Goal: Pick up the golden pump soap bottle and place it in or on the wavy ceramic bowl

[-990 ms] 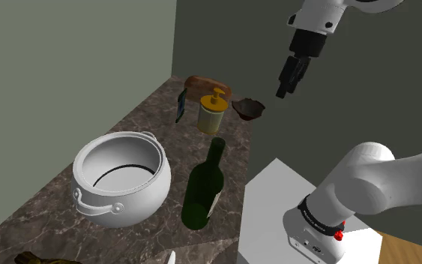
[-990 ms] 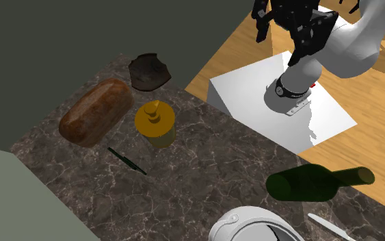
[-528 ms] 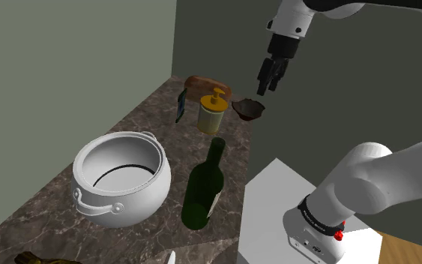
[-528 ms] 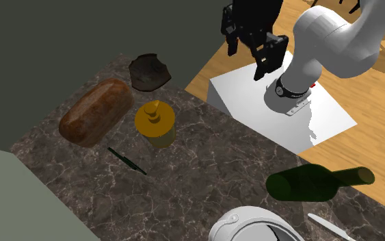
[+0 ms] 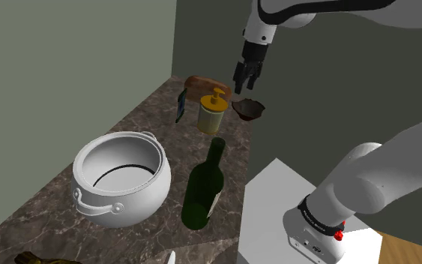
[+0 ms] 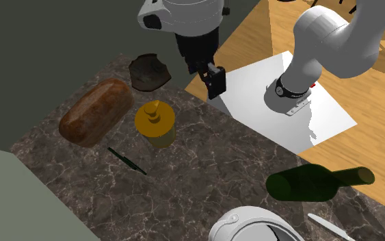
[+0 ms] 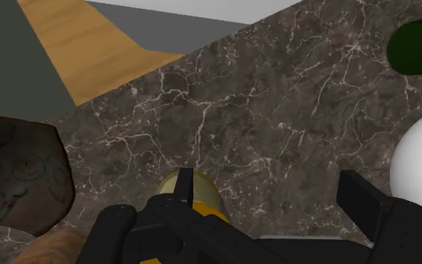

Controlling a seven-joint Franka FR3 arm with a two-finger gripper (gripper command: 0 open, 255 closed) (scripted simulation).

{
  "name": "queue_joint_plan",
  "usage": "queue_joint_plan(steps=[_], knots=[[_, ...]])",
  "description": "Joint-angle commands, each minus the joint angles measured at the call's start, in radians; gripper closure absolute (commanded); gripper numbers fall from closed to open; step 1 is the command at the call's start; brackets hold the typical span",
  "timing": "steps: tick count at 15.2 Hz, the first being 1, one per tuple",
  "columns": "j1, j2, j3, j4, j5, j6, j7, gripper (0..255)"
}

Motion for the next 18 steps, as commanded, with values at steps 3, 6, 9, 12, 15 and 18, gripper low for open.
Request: queue_joint_plan(steps=[3,6,9,12,15,18], knots=[[-0.006,0.150,-0.007,0.101,-0.015,0.044,-0.011,0],[-0.011,0.266,-0.012,0.189,-0.025,0.068,-0.018,0],[-0.015,0.384,-0.016,0.289,-0.034,0.082,-0.024,0],[-0.019,0.473,-0.020,0.373,-0.039,0.085,-0.028,0],[-0.019,0.477,-0.019,0.337,-0.039,0.125,-0.029,0],[-0.019,0.482,-0.019,0.303,-0.039,0.164,-0.029,0]])
